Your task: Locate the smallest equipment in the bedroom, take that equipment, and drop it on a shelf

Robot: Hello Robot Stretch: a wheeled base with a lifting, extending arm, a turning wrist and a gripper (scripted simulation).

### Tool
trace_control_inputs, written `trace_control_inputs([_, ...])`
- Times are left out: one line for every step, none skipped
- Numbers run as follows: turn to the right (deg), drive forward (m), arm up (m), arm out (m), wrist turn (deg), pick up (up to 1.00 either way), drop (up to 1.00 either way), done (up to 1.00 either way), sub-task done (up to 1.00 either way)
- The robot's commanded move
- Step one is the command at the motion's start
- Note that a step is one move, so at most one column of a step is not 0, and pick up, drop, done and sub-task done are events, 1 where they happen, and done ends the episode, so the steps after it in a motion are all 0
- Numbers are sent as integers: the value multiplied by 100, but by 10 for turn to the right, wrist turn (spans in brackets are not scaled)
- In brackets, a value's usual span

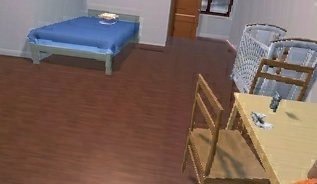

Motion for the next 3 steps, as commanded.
trace_control_inputs([0,0,0,-32,0,0,0,0,0])
trace_control_inputs([-120,0,0,0,0,0,0,0,0])
trace_control_inputs([0,100,0,0,0,0,0,0,0])
